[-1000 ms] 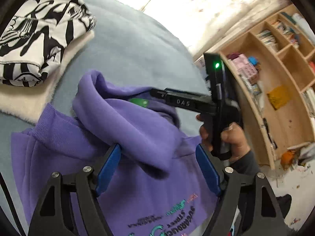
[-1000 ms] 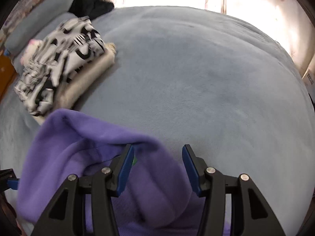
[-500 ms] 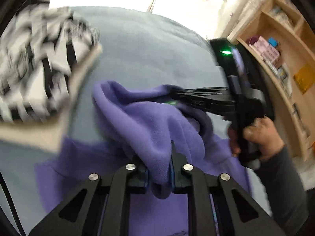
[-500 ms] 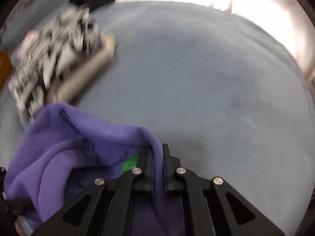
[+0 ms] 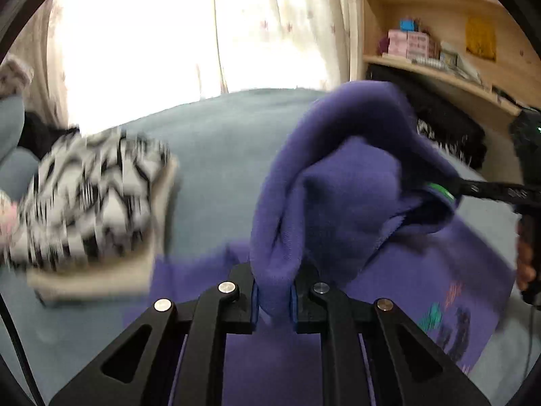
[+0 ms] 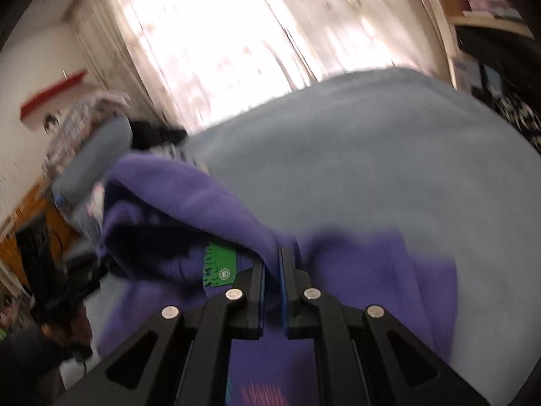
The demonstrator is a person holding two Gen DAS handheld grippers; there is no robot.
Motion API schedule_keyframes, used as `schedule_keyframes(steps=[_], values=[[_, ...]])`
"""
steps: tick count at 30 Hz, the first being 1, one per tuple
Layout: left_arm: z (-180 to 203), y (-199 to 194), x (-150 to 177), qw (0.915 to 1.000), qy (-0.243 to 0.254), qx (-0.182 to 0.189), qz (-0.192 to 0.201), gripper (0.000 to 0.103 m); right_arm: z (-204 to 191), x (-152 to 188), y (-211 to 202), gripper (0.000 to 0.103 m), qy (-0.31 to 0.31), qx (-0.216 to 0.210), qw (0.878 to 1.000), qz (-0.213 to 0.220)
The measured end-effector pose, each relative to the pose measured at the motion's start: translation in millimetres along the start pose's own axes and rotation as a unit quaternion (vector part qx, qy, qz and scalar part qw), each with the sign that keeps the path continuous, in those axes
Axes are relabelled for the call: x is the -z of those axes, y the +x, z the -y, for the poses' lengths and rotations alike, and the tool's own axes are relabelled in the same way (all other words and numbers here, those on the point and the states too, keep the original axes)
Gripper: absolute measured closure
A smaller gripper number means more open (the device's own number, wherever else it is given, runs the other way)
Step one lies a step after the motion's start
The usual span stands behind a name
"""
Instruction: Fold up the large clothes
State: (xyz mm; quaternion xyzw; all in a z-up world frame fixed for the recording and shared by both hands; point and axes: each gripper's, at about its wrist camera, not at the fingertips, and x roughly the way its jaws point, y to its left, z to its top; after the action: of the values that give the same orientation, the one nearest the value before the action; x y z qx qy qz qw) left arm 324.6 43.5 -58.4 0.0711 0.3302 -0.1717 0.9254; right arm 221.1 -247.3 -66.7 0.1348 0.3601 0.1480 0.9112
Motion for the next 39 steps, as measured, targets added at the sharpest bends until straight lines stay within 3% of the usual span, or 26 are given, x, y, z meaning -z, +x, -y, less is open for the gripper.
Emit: schedule_keyframes(steps=[4,8,11,13,15,17,21,25,33,39], values=[[3.3,2.0,50.6,0.9986,-0.025,-0.02,-0.042,0.089,-4.0,50.0,-12.0,0.093,-0.001,0.044,0.998,-0.034],[-7.2,-12.8,77.9,0.9943,-0.08,-0.027,-0.066,0.089,-8.7,70.3,-29.1,0.093,0.024,0.06,0.997,-0.039],[-24.0,-31.0,92.1,0.9847,-0.156,0.007,-0.078,0.089,-9.1,77.4,-39.0,0.093,0.068,0.035,0.996,-0.047],[-25.5,-42.9,97.3,0.9789,-0.184,0.031,-0.083,0.089,-14.8,83.6,-46.4,0.086,0.085,0.017,0.995,-0.049],[-24.9,-52.4,103.3,0.9742,-0.201,0.057,-0.086,0.087,-25.3,88.5,-45.3,0.066,0.087,0.006,0.995,-0.054],[-23.2,-58.9,107.1,0.9685,-0.219,0.083,-0.085,0.082,-35.5,92.6,-43.5,0.06,0.085,-0.012,0.995,-0.059],[-17.7,-54.8,110.9,0.9589,-0.244,0.118,-0.086,0.077,-55.6,102.2,-36.9,0.059,0.07,-0.037,0.994,-0.072],[-14.8,-37.1,114.9,0.9447,-0.269,0.157,-0.101,0.075,-58.5,107.4,-21.1,0.059,0.094,-0.066,0.99,-0.081],[-18.4,-5.8,113.1,0.9254,-0.306,0.203,-0.094,0.075,-44.4,104.6,17.8,0.059,0.171,-0.146,0.971,-0.079],[-20.1,15.7,112.9,0.9115,-0.333,0.226,-0.086,0.074,-42.2,100.4,35.3,0.059,0.201,-0.18,0.961,-0.067]])
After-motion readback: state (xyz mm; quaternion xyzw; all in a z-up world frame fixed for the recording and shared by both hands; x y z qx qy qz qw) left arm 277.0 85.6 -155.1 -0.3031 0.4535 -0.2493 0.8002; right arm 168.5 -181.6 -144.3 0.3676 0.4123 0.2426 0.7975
